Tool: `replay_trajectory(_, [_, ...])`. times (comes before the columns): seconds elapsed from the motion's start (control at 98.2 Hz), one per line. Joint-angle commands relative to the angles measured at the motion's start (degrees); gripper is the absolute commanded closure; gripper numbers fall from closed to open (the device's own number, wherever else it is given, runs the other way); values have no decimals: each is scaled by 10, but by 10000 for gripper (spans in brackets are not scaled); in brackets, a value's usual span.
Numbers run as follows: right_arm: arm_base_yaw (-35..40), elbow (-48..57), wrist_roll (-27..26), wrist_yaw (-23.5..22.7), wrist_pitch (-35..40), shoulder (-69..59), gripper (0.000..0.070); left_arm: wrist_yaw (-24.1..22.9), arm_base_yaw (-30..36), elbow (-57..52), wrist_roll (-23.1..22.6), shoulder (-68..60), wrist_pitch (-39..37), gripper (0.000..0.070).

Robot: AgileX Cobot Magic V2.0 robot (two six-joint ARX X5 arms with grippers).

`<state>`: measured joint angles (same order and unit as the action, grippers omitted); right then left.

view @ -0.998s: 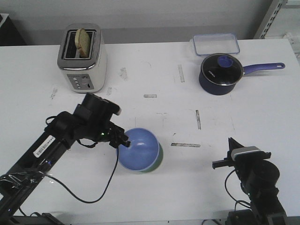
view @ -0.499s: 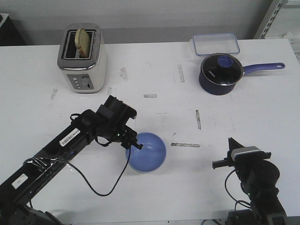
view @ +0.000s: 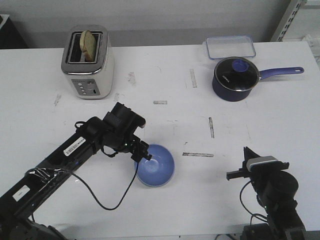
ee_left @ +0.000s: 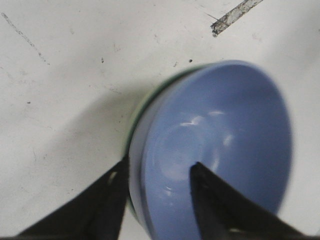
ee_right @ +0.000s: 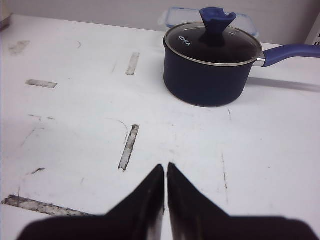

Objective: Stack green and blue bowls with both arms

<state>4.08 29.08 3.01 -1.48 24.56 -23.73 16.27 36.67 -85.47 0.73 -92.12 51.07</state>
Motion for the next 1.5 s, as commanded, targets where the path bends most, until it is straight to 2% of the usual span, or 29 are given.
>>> replay_trajectory(0.0, [1, 0, 3, 0, -5, -4, 700, 0, 5, -10, -4, -11, -3, 214])
replay_trajectory(0.061, [1, 0, 3, 0, -5, -4, 700, 0, 5, -10, 0, -11, -6, 163])
replay_trajectory(0.255, [1, 0, 3, 0, -5, -4, 700, 0, 4, -23, 11, -9, -16, 174])
replay_trajectory(0.265, [1, 0, 3, 0, -5, -4, 700, 0, -1, -61, 12, -4, -16, 305])
replay_trajectory(0.407, [1, 0, 3, 0, -5, -4, 700, -2, -11, -113, -14, 1, -16, 546])
replay_trajectory(0.509, [1, 0, 3, 0, -5, -4, 700, -18, -23, -153, -16, 5, -13, 637])
replay_trajectory(0.601, [1, 0, 3, 0, -5, -4, 700, -57, -35, -178, -17, 19, -15, 700])
replay_trajectory(0.754, [1, 0, 3, 0, -5, -4, 700, -154, -71, -181, -36, 55, -13, 700])
replay_trajectory(0.947, [1, 0, 3, 0, -5, -4, 700, -159, -148, -132, -46, 113, -24, 700])
replay_trajectory(1.121, [1, 0, 3, 0, -5, -4, 700, -159, -221, 3, -44, 203, -115, 700])
replay_trajectory(1.294, [1, 0, 3, 0, -6, -4, 700, -169, -268, 172, -21, 327, -230, 700])
replay_trajectory(1.487, [1, 0, 4, 0, -7, -4, 700, -247, -285, 356, 0, 477, -336, 700])
